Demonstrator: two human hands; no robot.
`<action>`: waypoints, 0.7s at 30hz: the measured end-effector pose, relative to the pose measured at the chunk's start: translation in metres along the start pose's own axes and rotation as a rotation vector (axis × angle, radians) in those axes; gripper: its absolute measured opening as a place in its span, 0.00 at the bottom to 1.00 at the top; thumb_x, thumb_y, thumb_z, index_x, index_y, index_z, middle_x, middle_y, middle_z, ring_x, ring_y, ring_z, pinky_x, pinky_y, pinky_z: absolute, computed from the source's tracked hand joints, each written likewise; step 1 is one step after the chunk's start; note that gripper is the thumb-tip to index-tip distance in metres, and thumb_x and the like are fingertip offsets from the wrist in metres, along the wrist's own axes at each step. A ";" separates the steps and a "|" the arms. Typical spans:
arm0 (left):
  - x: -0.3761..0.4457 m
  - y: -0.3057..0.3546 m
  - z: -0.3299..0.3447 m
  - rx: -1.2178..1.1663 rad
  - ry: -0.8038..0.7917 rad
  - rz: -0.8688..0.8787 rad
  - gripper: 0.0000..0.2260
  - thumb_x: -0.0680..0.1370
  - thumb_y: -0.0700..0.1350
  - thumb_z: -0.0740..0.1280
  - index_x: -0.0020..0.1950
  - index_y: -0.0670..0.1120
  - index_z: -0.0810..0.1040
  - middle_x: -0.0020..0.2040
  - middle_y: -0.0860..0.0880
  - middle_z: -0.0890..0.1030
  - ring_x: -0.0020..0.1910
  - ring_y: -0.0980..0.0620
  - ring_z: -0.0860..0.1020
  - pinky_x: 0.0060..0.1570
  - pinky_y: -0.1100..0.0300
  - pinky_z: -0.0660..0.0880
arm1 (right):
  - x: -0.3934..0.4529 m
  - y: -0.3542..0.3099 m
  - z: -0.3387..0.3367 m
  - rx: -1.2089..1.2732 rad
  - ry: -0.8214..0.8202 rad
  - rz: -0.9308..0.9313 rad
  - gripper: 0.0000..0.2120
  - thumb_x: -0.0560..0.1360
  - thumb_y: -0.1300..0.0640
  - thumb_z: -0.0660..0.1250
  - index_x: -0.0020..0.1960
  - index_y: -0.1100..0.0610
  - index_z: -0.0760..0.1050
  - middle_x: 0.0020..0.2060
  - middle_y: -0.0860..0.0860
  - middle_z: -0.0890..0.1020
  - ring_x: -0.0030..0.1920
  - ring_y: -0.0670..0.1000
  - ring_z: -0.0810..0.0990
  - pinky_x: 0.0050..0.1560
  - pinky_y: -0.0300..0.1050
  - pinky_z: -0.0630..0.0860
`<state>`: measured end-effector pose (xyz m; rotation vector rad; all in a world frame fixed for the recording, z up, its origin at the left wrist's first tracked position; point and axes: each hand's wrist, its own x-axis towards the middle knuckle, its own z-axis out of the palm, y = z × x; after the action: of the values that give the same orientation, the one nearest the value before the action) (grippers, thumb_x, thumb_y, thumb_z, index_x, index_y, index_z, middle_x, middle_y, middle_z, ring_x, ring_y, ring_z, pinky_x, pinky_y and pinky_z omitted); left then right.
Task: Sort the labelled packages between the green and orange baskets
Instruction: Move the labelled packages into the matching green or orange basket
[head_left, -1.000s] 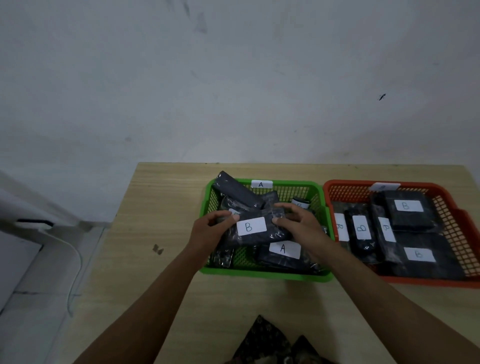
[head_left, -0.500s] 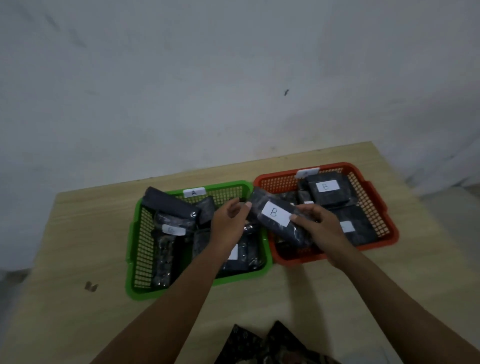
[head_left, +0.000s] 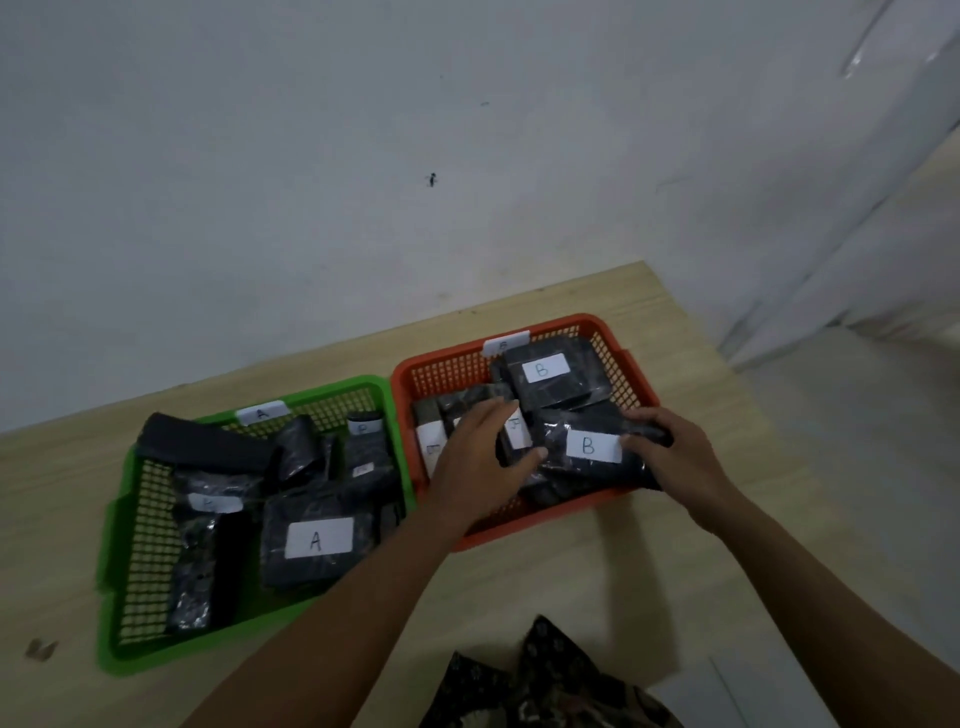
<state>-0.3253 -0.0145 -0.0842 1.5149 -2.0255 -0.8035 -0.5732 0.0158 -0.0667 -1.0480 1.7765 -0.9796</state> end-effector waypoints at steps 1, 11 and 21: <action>0.001 0.002 0.006 0.037 -0.042 0.038 0.35 0.72 0.66 0.68 0.75 0.53 0.65 0.75 0.52 0.66 0.74 0.54 0.63 0.69 0.58 0.62 | 0.005 0.002 -0.008 -0.059 -0.052 -0.005 0.11 0.73 0.63 0.71 0.51 0.49 0.80 0.50 0.46 0.80 0.48 0.44 0.79 0.36 0.36 0.78; 0.022 0.026 0.046 0.092 -0.171 0.114 0.28 0.71 0.55 0.74 0.68 0.50 0.74 0.62 0.50 0.79 0.60 0.50 0.77 0.59 0.52 0.76 | 0.035 0.019 -0.029 -0.152 -0.071 -0.165 0.16 0.75 0.59 0.70 0.62 0.49 0.77 0.57 0.45 0.78 0.56 0.45 0.77 0.50 0.38 0.78; 0.033 0.021 0.047 0.284 -0.253 0.111 0.30 0.73 0.56 0.72 0.72 0.47 0.71 0.67 0.49 0.76 0.66 0.49 0.72 0.65 0.56 0.70 | 0.041 0.040 -0.019 0.194 -0.022 0.141 0.14 0.83 0.53 0.55 0.56 0.44 0.79 0.46 0.41 0.83 0.46 0.39 0.82 0.38 0.34 0.78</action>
<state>-0.3801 -0.0336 -0.1016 1.4916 -2.4756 -0.7170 -0.6140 -0.0042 -0.1070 -0.7986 1.6757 -1.0250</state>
